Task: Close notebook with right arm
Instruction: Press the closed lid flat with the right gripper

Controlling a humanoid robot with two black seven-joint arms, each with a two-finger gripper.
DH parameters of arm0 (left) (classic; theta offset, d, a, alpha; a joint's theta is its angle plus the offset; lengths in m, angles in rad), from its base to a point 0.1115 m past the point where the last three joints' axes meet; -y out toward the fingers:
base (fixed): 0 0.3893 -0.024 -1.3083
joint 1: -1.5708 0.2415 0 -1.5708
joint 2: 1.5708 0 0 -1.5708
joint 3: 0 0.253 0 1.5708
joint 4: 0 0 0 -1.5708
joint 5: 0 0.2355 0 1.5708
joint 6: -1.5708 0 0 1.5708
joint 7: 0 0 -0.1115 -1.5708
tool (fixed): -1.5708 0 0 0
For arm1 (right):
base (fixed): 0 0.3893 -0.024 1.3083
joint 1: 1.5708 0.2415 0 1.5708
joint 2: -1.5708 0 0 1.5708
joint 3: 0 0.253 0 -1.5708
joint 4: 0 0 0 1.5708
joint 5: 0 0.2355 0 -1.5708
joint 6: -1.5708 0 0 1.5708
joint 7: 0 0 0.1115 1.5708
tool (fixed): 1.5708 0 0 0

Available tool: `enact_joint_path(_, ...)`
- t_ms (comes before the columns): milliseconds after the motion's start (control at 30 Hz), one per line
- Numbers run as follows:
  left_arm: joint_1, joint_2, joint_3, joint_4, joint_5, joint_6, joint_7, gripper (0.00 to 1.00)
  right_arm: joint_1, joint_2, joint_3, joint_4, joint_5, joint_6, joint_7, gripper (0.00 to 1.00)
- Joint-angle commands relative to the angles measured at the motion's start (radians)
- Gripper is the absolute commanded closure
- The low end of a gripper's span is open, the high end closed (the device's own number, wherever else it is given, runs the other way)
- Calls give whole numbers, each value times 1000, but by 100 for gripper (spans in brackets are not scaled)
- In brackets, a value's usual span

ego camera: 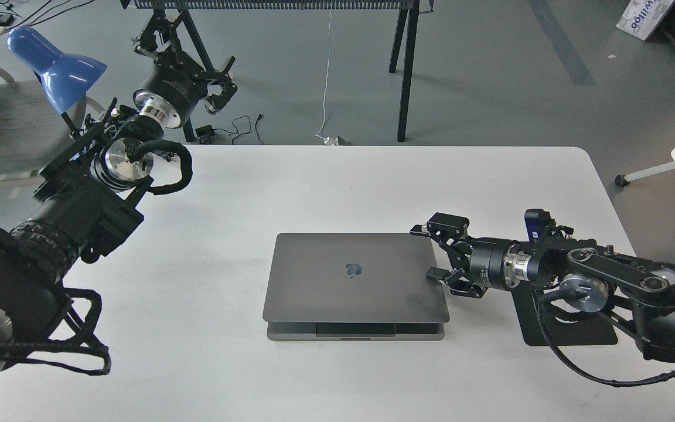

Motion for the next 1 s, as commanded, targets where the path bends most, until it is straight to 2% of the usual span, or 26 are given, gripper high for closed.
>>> enact_joint_path(0, 0, 0, 0, 0, 0, 0, 1, 0, -18, 13, 0, -2, -40, -1, 0, 0)
enact_joint_path(700, 0, -2, 0, 0, 0, 0, 1, 0, -21, 18, -64, -2, -68, -43, 0, 0)
enact_joint_path(967, 0, -2, 0, 0, 0, 0, 1, 0, -12, -23, -37, 58, -64, -40, 4, 0)
